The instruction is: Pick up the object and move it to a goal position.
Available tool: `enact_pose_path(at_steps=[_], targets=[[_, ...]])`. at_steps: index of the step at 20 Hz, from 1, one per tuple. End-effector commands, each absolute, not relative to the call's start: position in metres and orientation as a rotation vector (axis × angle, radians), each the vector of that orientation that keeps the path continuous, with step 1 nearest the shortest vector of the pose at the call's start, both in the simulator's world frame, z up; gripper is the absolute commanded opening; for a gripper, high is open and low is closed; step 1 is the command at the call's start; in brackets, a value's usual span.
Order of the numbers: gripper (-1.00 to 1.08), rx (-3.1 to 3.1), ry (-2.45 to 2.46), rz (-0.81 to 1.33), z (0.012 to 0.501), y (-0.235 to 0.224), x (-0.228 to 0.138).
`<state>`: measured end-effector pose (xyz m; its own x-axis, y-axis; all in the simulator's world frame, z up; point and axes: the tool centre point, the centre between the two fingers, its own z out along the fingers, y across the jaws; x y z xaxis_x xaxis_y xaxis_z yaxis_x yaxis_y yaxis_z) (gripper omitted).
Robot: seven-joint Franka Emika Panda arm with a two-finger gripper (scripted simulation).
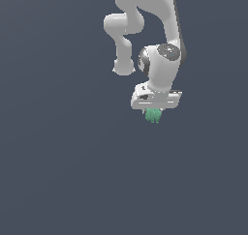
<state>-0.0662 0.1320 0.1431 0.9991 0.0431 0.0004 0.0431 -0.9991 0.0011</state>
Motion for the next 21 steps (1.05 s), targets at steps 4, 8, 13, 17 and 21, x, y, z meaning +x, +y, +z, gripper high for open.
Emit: enact_pose_path(at_steps=[4,8,13,17,21], targets=[[-1.00,3.139,0.068,0.001,0.192,0.178,-0.066],[-1.00,3.139,0.068,0.001,0.220,0.206,-0.065],[-1.00,3.140,0.068,0.000,0.244,0.229,-0.063],[-1.00,3.140,0.068,0.000,0.254,0.239,-0.062],[-1.00,3.140,0.068,0.000,0.256,0.242,-0.061]])
